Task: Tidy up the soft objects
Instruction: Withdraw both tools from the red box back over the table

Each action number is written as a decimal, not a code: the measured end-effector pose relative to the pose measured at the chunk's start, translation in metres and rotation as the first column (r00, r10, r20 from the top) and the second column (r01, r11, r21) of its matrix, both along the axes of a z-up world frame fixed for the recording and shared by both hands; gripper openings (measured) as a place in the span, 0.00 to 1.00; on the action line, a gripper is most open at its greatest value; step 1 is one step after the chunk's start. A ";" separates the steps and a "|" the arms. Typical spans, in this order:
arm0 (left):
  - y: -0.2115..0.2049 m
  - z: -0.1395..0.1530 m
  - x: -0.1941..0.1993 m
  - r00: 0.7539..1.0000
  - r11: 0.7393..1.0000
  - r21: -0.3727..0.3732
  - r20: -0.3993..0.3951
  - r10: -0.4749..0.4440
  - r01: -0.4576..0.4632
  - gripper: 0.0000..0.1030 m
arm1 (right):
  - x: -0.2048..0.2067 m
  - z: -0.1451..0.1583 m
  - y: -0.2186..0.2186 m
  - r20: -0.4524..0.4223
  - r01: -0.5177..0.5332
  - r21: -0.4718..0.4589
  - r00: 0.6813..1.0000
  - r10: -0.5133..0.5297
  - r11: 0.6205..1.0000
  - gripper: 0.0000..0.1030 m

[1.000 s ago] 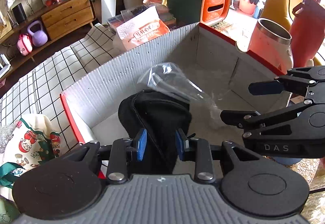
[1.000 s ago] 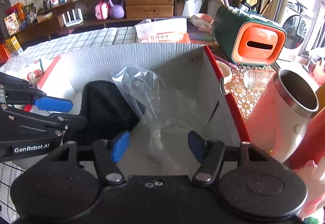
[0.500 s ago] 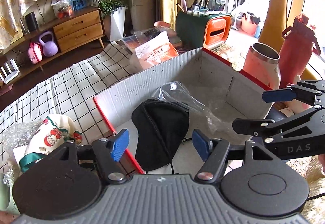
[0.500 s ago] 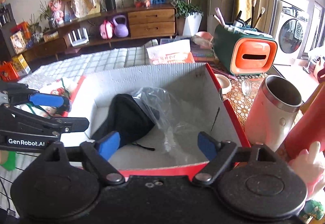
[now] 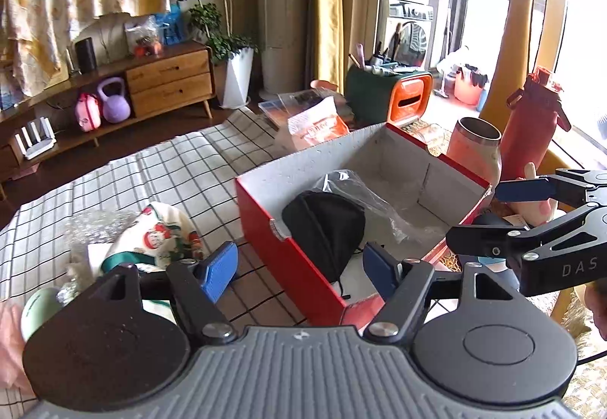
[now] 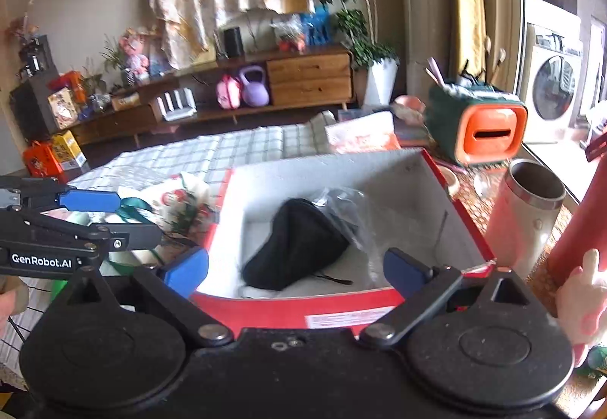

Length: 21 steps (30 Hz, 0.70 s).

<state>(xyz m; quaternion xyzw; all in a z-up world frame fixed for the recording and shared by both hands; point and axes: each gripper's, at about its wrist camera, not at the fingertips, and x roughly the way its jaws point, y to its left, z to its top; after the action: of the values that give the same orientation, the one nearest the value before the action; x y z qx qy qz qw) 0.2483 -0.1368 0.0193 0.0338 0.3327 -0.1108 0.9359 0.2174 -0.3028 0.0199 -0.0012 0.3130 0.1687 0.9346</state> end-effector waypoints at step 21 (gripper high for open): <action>0.146 0.015 -0.124 0.976 0.984 -0.017 0.122 0.179 -0.178 0.95 | -0.060 0.005 0.095 0.058 -0.152 0.101 0.987 0.147 0.983 1.00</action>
<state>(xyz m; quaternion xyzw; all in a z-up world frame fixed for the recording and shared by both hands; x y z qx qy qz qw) 0.1242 0.0088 0.0340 0.0079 0.2758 -0.0252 0.9608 0.1577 -0.2075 0.0249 0.0202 0.2789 0.2546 0.9257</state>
